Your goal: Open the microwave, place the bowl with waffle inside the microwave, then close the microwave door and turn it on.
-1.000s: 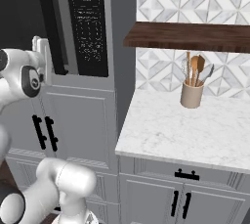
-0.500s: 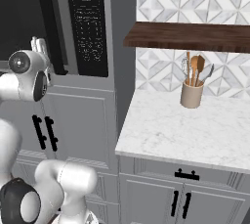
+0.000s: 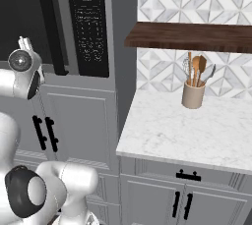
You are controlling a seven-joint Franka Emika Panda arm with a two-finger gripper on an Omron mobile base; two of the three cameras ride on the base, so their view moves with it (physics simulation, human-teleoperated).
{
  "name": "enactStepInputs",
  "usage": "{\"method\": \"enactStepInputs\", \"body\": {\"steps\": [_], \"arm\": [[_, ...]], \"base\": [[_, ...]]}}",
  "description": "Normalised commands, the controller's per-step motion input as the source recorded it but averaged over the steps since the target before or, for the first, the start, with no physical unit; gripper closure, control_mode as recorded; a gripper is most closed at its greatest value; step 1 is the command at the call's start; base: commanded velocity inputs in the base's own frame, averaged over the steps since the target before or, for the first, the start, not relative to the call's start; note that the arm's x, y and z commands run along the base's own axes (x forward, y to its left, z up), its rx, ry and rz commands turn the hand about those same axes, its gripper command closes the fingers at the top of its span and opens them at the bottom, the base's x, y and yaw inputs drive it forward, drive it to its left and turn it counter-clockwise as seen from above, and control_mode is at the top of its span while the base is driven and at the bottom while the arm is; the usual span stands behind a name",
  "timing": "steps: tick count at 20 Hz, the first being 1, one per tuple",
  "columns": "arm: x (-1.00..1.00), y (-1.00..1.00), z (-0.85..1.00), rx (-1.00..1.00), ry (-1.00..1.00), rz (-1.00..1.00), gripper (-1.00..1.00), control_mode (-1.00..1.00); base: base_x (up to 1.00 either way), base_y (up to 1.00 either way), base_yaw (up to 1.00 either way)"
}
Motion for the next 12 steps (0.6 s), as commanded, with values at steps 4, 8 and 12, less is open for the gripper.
{"method": "enactStepInputs", "body": {"steps": [4, 8, 12], "arm": [[-0.01, 0.68, 0.01, -0.09, 0.0, 0.1, 1.0, -1.0], [-0.81, 0.39, 0.02, -0.09, -0.03, 0.11, 1.0, -1.0], [-1.0, 0.01, 0.01, -0.01, -0.23, 0.11, 1.0, -1.0]], "base": [[0.0, 0.0, 0.0], [0.0, 0.0, 0.0], [0.0, 0.0, 0.0]]}}
